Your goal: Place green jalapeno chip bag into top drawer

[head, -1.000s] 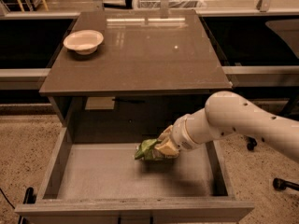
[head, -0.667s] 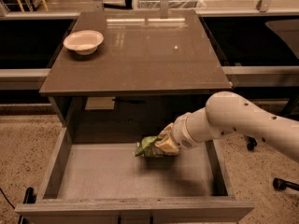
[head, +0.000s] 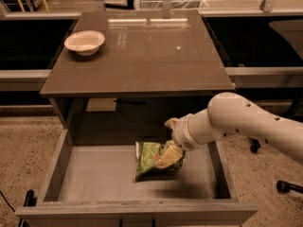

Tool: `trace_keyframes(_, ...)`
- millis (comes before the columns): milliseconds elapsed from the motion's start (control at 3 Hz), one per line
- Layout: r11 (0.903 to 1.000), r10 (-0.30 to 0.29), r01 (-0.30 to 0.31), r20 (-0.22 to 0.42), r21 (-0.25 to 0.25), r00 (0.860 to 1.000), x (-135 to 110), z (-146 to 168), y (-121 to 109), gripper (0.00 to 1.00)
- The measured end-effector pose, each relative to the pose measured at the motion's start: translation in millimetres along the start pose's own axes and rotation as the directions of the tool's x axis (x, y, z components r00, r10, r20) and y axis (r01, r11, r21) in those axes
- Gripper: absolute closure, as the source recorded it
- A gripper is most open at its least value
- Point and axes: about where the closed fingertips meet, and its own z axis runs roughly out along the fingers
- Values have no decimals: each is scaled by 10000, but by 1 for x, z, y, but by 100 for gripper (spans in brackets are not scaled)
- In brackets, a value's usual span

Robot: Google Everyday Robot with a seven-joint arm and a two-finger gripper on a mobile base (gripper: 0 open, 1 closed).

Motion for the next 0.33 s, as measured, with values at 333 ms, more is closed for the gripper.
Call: trace_keyframes(333, 10000, 0, 0, 0, 0, 10000, 0, 0, 0, 0)
